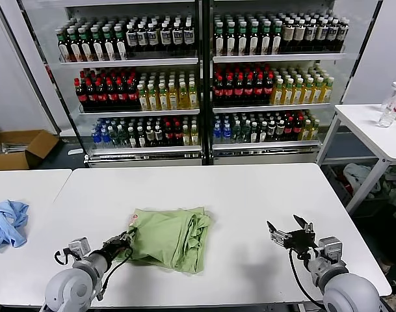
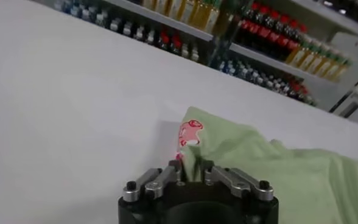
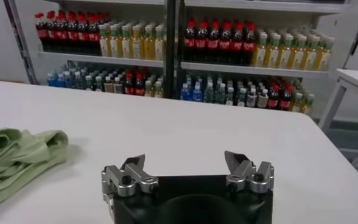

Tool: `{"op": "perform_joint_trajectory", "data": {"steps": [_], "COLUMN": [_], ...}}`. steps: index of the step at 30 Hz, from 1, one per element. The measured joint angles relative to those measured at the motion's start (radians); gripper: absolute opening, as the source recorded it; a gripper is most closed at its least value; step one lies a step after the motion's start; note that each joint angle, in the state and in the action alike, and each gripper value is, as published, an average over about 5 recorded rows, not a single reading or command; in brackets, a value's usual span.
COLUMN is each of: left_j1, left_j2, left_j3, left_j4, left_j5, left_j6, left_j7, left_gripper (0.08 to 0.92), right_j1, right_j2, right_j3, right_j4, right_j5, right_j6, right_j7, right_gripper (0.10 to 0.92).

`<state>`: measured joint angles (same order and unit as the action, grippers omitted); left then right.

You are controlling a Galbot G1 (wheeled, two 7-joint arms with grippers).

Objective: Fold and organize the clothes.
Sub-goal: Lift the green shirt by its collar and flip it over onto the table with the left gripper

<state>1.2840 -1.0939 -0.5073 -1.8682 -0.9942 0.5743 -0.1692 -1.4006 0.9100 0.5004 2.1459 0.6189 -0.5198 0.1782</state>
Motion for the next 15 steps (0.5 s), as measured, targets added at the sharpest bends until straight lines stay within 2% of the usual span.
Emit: {"op": "perform_joint_trajectory", "data": {"steps": [5, 15], "left_j1": [-0.001, 0.015], "left_j2": [-0.011, 0.006], "left_j3": [-0.03, -0.176], "left_j4": [0.01, 0.023], "left_j5": [-0.116, -0.36], "left_j6": [0.002, 0.004], "left_j7": [0.008, -0.007], "left_gripper": [0.098, 0.086], "right_j1": [-0.011, -0.013], "right_j2": [-0.003, -0.009], "right_j3": [0.015, 0.029], "right_j4": [0.011, 0.018], "right_j5": [0.005, 0.017], "right_j6": [0.0, 0.006], "right_j7": [0.001, 0.002], "right_gripper": [0.823, 0.823]}}
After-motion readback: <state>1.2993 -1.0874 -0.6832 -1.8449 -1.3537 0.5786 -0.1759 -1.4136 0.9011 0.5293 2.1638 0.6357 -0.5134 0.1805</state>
